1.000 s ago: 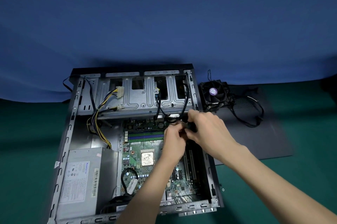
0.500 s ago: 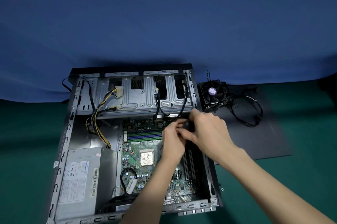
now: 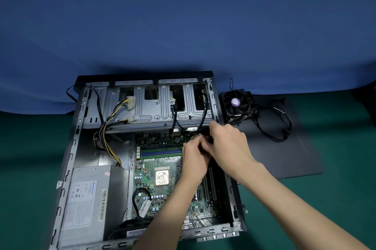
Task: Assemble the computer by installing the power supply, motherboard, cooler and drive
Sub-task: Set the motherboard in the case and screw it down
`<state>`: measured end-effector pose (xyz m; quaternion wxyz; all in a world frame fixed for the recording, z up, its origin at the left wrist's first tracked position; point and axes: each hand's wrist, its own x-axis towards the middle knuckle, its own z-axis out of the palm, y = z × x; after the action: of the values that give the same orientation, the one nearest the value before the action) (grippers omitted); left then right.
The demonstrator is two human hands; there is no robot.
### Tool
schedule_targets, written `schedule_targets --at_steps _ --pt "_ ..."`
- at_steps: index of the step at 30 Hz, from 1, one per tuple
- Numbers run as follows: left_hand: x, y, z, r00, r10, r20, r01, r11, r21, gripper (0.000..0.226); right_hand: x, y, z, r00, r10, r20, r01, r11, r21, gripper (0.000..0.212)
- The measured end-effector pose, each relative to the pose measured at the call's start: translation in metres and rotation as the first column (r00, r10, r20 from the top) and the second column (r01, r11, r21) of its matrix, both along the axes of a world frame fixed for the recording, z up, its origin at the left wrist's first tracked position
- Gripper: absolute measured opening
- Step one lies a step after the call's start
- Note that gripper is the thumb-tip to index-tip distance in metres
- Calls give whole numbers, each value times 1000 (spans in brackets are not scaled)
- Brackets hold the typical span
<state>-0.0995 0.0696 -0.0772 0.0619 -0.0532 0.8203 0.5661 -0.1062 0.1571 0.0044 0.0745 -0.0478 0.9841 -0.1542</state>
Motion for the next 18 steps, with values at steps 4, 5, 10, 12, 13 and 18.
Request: schedule_targets --at_steps 4,5,10,12,13,18 --pt "-3 -3 -4 998 63 18 -64 992 105 61 0 2 4 999 50 -7 -50 999 18 25" --pt "-2 -4 -2 999 43 12 -44 996 80 57 1 4 4 998 68 2 -68 998 7 22" --pt "7 1 -2 986 102 130 -119 984 132 30 -1 2 4 1000 6 -8 -6 999 43 33" --pt "3 -1 -2 973 184 137 -202 971 127 28 1 3 3 1000 24 -20 -23 999 49 31" --pt "1 -3 0 973 180 141 -199 971 133 32 3 3 2 999 51 -14 -50 998 33 27" --pt "8 -4 4 995 34 97 -44 993 105 52 1 5 1 1000 -5 -12 5 1000 18 31"
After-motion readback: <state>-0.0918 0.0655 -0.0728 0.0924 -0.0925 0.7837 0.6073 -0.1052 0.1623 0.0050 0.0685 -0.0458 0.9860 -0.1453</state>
